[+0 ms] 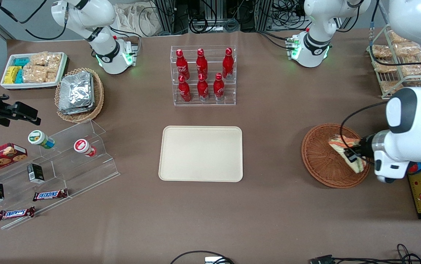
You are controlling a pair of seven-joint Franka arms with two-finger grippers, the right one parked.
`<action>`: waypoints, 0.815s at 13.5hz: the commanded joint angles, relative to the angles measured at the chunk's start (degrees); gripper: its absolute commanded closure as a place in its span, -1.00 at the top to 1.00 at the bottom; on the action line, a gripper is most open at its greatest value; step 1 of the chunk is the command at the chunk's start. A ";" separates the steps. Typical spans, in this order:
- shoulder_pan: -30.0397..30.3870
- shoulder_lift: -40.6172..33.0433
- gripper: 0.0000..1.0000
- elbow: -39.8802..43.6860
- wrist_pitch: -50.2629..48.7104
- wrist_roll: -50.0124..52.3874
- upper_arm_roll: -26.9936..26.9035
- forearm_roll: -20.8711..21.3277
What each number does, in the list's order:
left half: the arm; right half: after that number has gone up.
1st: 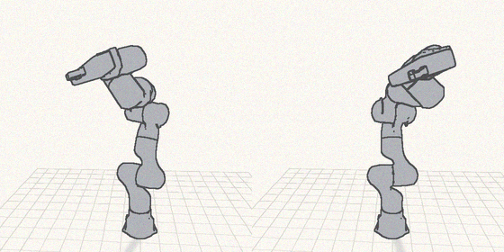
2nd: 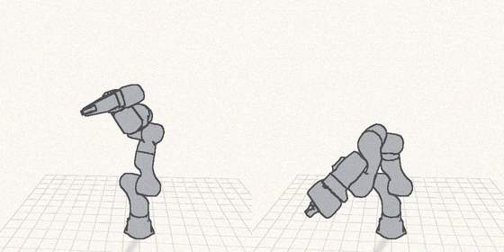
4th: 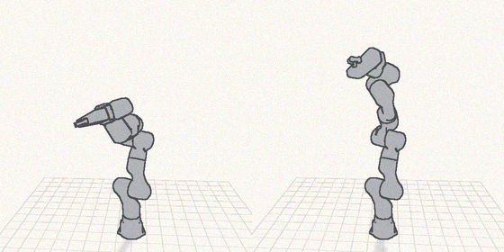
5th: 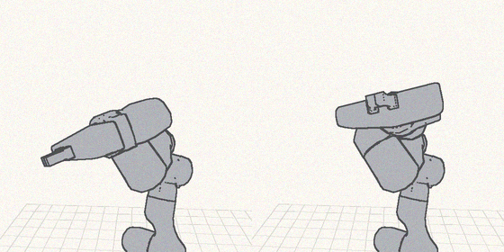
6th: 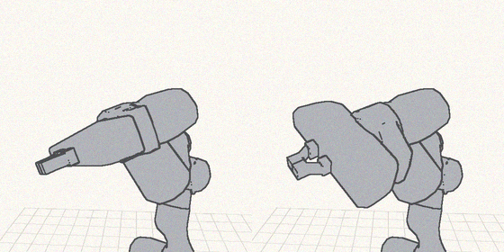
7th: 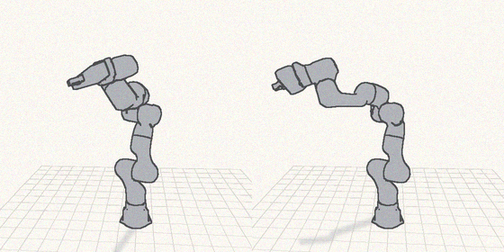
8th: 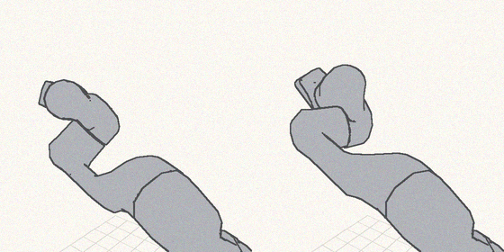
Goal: Place sandwich from basket to tray
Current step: 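Lift the sandwich with the left gripper and carry it toward the tray, then lower the sandwich onto the cream tray and open the left gripper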
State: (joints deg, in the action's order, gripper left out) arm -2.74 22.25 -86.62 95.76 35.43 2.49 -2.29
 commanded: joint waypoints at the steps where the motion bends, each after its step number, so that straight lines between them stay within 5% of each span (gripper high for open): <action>1: -8.22 1.21 -1.00 3.57 -2.24 -1.59 -0.38 2.72; 7: -22.99 10.86 -1.00 8.83 4.49 -1.33 -0.20 2.20; 11: -25.65 17.46 -1.00 9.90 12.60 -1.24 3.40 1.41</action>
State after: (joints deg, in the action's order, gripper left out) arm -27.75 36.53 -79.66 107.57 34.81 5.04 -0.26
